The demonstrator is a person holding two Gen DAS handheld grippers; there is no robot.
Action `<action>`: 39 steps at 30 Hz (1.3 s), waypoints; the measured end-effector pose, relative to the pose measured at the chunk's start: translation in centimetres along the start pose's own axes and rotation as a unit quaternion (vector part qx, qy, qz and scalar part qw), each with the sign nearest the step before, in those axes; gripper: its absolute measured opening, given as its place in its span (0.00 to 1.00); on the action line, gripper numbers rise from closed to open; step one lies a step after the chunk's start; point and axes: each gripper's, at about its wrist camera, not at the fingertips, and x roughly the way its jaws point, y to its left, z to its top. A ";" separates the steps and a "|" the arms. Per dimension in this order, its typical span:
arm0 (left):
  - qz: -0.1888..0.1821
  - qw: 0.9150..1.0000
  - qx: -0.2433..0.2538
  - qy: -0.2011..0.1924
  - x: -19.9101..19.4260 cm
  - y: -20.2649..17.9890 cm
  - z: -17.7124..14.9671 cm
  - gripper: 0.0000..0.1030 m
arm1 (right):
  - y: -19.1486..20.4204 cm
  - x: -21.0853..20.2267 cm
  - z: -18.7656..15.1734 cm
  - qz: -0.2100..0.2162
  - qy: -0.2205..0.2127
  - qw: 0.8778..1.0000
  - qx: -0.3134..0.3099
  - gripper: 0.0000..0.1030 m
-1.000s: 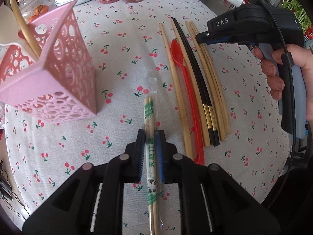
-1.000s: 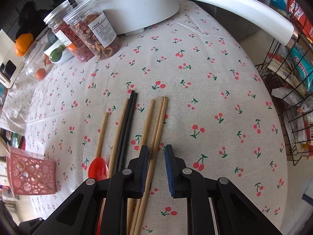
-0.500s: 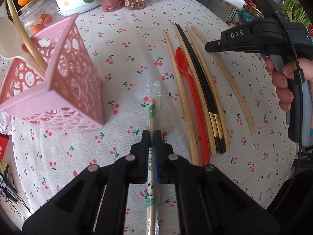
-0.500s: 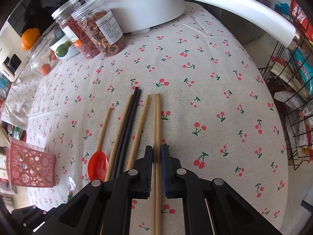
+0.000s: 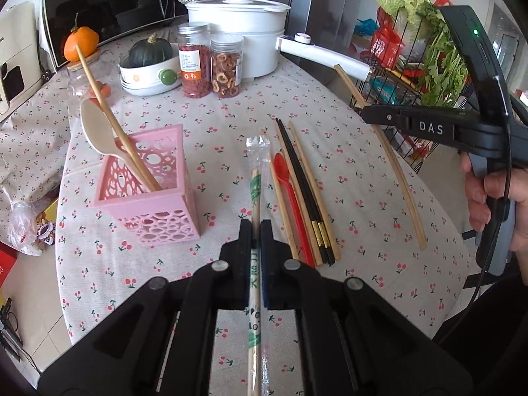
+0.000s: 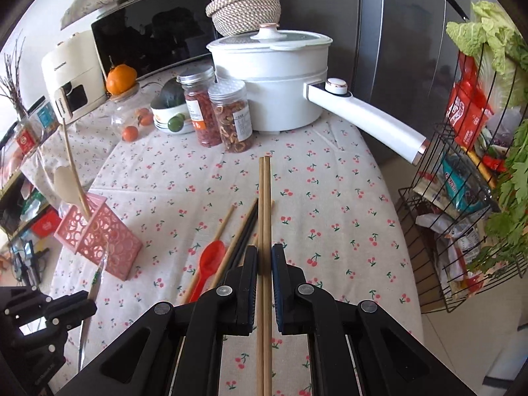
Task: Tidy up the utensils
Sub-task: 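Carry the wrapped chopsticks with the left tool and drop them into the pink holder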
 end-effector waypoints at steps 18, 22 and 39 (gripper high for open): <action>0.000 0.975 -0.026 -0.221 -7.8 2.0 2.5 0.06 | 5.1 -8.6 0.3 0.029 -0.123 0.991 -0.032 0.08; 0.015 0.951 -0.018 -0.309 -9.0 3.0 4.5 0.06 | 5.8 -9.1 1.0 0.043 -0.143 0.988 -0.029 0.08; 0.122 0.913 -0.008 -0.390 -1.7 4.4 6.4 0.06 | 6.2 -7.3 2.7 0.048 -0.159 0.986 -0.013 0.08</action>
